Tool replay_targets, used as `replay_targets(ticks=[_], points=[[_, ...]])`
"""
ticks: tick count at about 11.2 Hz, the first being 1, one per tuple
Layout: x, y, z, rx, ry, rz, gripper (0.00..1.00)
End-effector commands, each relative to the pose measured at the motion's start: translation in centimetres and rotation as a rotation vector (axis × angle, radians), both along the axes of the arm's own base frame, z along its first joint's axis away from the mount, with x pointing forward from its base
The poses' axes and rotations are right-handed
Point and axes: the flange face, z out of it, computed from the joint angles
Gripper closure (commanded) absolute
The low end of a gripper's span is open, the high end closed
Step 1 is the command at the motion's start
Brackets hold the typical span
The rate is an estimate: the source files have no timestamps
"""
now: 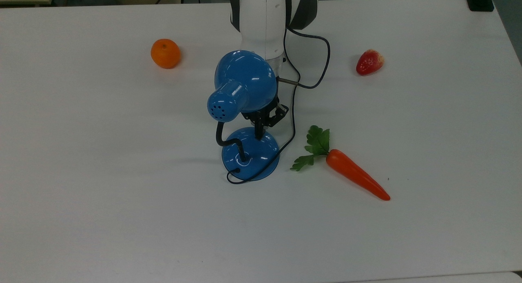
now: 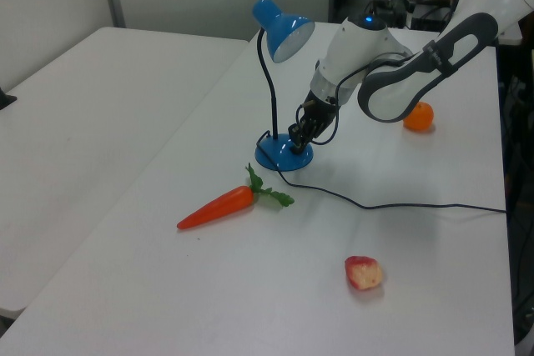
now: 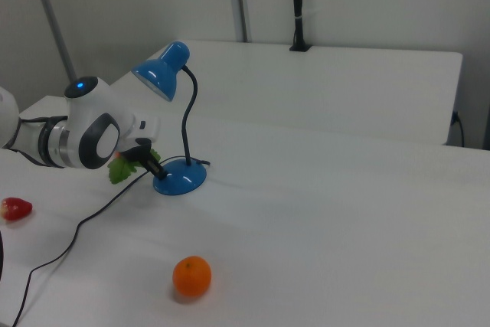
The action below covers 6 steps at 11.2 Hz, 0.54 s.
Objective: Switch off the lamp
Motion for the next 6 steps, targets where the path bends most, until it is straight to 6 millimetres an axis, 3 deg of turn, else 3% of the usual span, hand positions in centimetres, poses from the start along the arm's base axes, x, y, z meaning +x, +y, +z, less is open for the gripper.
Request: replay_targets(ticks=[1, 6], points=[[-1.1, 0.6, -2.7, -0.022, 0.026, -0.001, 0.90], [-1.1, 0.4, -1.8, -0.016, 0.021, -0.004, 0.90]])
